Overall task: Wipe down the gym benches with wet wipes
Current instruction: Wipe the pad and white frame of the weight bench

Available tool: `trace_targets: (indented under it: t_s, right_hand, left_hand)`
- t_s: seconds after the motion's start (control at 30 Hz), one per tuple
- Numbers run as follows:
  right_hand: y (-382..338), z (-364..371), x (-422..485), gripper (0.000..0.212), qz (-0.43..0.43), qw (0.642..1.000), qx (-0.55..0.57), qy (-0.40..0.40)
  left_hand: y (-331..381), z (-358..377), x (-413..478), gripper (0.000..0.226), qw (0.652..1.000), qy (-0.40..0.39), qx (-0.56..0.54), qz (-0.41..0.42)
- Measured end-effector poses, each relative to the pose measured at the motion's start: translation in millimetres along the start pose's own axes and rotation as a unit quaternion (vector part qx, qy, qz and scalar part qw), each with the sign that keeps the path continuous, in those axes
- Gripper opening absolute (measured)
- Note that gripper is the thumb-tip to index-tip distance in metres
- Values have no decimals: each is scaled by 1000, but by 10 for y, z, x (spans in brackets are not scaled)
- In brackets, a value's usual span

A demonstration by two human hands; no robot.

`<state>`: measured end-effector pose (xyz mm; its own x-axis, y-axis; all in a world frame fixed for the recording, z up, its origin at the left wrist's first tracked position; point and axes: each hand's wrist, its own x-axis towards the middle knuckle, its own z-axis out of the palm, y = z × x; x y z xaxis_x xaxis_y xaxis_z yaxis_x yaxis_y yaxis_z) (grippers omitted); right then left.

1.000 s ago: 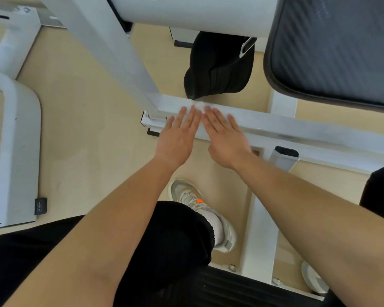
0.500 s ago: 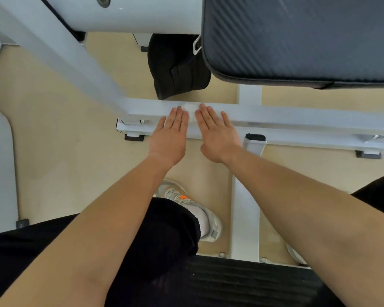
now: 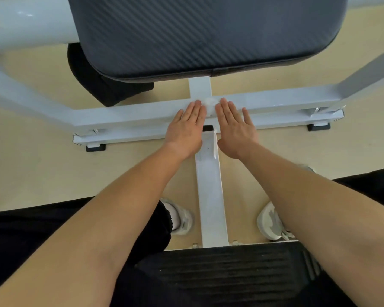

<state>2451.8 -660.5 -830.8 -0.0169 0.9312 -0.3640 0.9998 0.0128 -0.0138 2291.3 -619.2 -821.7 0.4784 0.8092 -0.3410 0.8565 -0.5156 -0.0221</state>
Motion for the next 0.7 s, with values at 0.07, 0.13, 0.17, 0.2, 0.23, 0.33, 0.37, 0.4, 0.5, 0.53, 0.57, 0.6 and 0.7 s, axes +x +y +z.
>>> trace_targets:
  t_s: [0.07,0.13,0.17,0.2,0.23,0.33,0.37,0.4,0.5,0.53,0.57,0.6,0.7]
  right_hand:
    - [82,-24,-1,84,12,1000,3,-7]
    - [18,-73,37,85,3,1000,9,-13]
    - [-58,-97,69,86,-14,1000,13,-16]
    - [-150,-117,110,87,-39,999,15,-19]
    - [-255,-141,153,87,-65,998,17,-20]
    - [-605,-197,316,84,-126,992,10,-17]
    - [-731,-217,370,84,-141,990,6,-16]
    - [-853,-234,416,85,-154,988,3,-17]
    - [-1122,-251,490,88,-175,984,-1,-21]
    - [-1154,-251,494,88,-176,984,-1,-21]
    - [-1153,-251,484,87,-176,984,-1,-21]
    - [-1119,-243,469,87,-175,984,-3,-21]
    - [-878,-193,400,86,-157,987,-3,-16]
  left_hand:
    - [127,-2,37,74,1000,5,-12,-5]
    - [118,38,17,74,999,12,-25,-28]
    - [58,65,-20,75,998,17,-30,-44]
    - [-37,99,-70,77,997,22,-33,-59]
    - [-157,141,-132,79,996,26,-35,-72]
    - [-612,250,-364,82,994,33,-28,-102]
    - [-760,270,-439,82,993,33,-21,-112]
    - [-887,291,-494,82,992,32,-17,-121]
    - [-1108,329,-577,83,989,24,-22,-145]
    - [-1126,335,-575,84,988,22,-26,-148]
    - [-1121,332,-566,85,989,21,-27,-147]
    - [-1091,316,-547,86,989,22,-28,-144]
    - [-901,236,-420,86,992,27,-30,-122]
